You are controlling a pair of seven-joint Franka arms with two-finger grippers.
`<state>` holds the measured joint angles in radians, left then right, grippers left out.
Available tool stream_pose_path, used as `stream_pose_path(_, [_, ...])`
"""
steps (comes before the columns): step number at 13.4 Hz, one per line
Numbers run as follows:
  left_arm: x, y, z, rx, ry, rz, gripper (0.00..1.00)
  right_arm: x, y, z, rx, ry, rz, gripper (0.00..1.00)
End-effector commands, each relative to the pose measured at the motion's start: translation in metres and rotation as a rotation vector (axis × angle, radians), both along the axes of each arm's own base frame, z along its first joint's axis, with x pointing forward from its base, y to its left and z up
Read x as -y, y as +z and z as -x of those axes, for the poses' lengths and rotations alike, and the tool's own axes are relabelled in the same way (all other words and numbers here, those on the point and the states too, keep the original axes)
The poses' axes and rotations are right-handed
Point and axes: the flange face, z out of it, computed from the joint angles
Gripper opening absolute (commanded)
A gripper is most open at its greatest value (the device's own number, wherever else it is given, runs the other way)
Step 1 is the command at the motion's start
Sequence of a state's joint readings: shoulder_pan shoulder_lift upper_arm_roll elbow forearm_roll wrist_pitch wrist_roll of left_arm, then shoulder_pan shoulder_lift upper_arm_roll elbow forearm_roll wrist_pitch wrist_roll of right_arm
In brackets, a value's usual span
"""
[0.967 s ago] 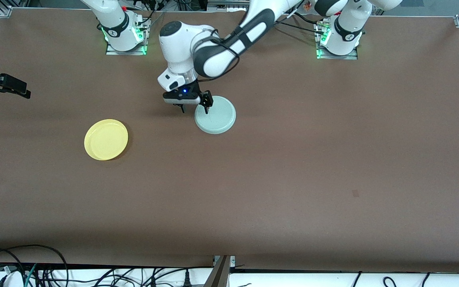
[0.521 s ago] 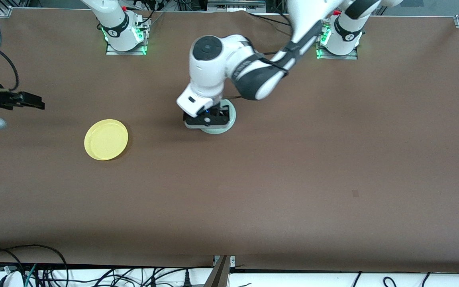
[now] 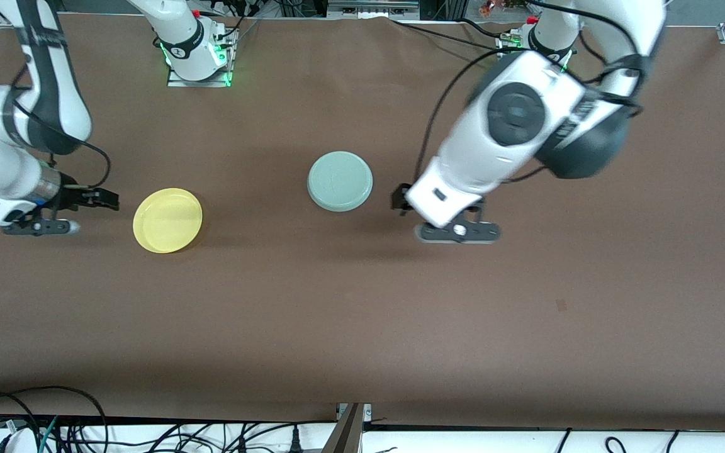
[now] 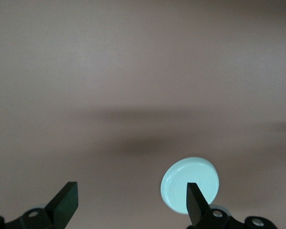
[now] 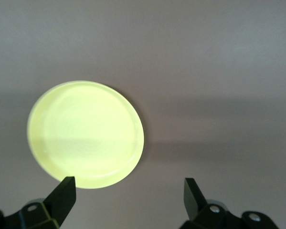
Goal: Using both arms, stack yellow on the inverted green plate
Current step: 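Grasp the yellow plate rim with the right gripper while the left gripper withdraws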
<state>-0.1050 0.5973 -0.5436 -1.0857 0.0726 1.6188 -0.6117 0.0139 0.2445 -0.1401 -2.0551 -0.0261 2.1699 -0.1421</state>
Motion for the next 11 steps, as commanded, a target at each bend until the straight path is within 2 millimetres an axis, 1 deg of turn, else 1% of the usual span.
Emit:
stream_pose_path(1, [-0.054,0.035,0.006,-0.064,-0.05,0.046,1.0,0.007,-0.057,-0.007,-0.004,0.009,0.0,1.0])
stream_pose_path(3, [-0.092,0.068,0.014,-0.045,-0.132,0.02,1.0,0.009,-0.072,-0.005,-0.017,-0.031,-0.029,1.0])
stream_pose_path(4, [-0.121,0.083,0.018,-0.04,-0.158,-0.016,1.0,0.008,-0.083,-0.005,-0.024,-0.057,-0.052,0.99])
stream_pose_path(5, [-0.145,0.1,0.023,-0.016,-0.184,-0.046,1.0,0.01,-0.09,-0.006,-0.012,-0.037,-0.052,0.97])
stream_pose_path(6, [-0.164,0.11,0.029,0.004,-0.216,-0.071,1.0,0.02,-0.096,-0.005,-0.014,-0.027,-0.06,0.84])
stream_pose_path(7, [-0.185,0.104,0.035,-0.008,-0.255,-0.102,1.0,0.027,-0.101,-0.002,-0.021,-0.03,-0.064,0.63])
stream_pose_path(8, [-0.206,0.098,0.039,-0.022,-0.282,-0.123,1.0,0.03,-0.103,-0.002,-0.024,-0.034,-0.067,0.52])
stream_pose_path(9, [-0.227,0.093,0.041,-0.032,-0.292,-0.135,1.0,0.029,-0.113,0.0,-0.036,-0.008,-0.075,0.47])
stream_pose_path(10, [-0.243,0.089,0.047,-0.041,-0.282,-0.138,1.0,0.029,-0.12,0.002,-0.044,-0.005,-0.094,0.39])
stream_pose_path(11, [-0.254,0.088,0.055,-0.036,-0.264,-0.141,1.0,0.03,-0.123,0.002,-0.043,-0.002,-0.115,0.32])
